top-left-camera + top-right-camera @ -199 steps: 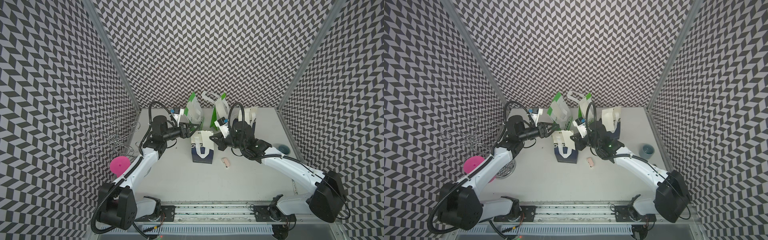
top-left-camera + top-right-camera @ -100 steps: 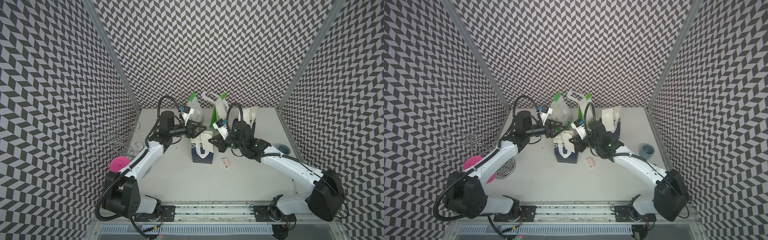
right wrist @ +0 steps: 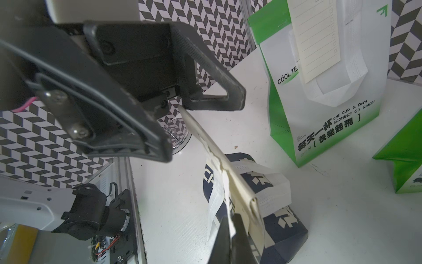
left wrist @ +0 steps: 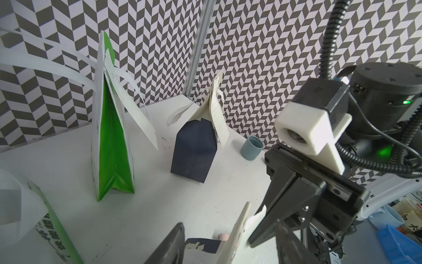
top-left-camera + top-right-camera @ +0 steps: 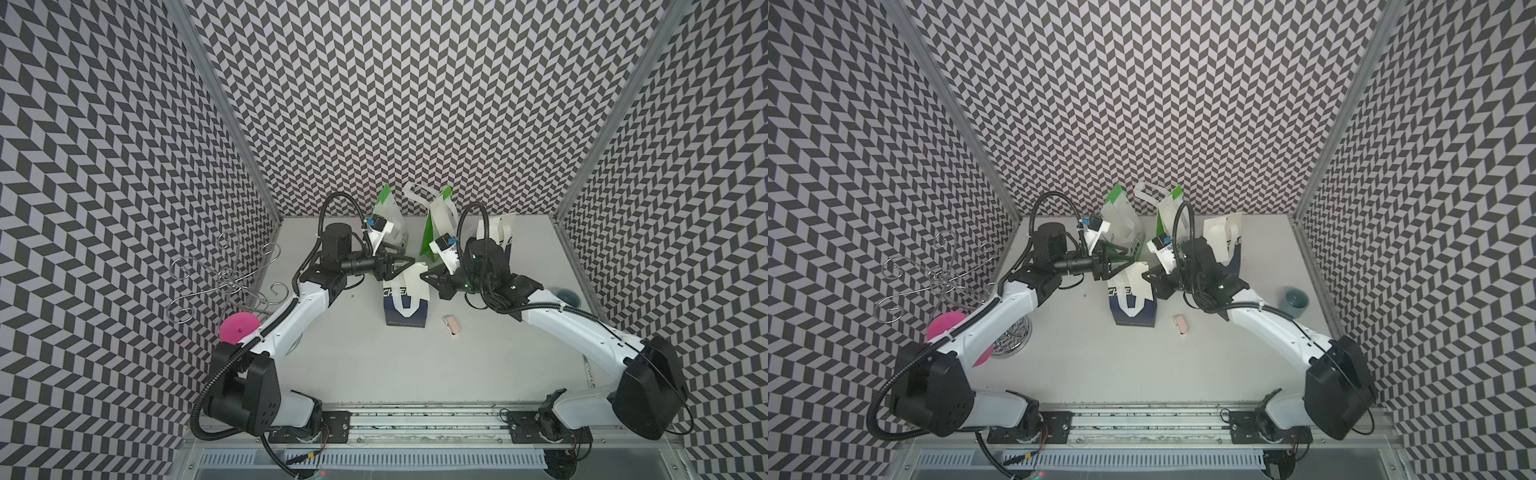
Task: Staple the receipts to the bags
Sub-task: Hold the receipt from the takeout bag.
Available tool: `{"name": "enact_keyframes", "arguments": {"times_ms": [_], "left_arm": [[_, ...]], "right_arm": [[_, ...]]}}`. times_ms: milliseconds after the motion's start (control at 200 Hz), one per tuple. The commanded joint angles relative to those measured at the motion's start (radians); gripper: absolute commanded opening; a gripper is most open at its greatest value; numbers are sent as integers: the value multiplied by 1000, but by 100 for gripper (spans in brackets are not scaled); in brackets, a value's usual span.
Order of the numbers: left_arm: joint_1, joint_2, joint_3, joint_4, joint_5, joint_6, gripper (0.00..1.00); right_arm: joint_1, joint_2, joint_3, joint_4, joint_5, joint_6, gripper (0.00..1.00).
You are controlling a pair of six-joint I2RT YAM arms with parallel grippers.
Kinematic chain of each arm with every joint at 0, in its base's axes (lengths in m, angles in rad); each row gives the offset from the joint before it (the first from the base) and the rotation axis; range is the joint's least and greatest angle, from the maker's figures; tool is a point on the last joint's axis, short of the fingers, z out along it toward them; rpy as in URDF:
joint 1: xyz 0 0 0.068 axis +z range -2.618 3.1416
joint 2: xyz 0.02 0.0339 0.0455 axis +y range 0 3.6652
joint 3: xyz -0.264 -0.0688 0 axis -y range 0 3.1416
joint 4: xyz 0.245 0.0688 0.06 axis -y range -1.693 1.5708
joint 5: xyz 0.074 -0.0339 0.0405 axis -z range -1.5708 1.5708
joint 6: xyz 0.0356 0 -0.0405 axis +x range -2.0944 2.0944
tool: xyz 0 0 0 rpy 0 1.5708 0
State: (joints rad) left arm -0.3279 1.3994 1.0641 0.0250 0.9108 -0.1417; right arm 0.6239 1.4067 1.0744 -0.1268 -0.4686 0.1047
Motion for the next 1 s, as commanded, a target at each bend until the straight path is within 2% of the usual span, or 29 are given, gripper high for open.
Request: {"name": "enact_keyframes", "arguments": {"times_ms": [0, 325, 611, 996], "left_arm": [[-4, -2, 12, -21, 17, 45, 62], [-17, 11, 36, -98, -14, 111, 57], [-30, 11, 39, -125, -41, 135, 48], [-40, 19, 45, -141, -50, 156, 49]], "right_arm": [[-4, 11, 27, 39, -5, -6, 0], [-10, 19, 35, 39, -22, -8, 0], [-19, 27, 36, 46, -37, -8, 0], [-28, 30, 39, 63, -38, 6, 0]]}}
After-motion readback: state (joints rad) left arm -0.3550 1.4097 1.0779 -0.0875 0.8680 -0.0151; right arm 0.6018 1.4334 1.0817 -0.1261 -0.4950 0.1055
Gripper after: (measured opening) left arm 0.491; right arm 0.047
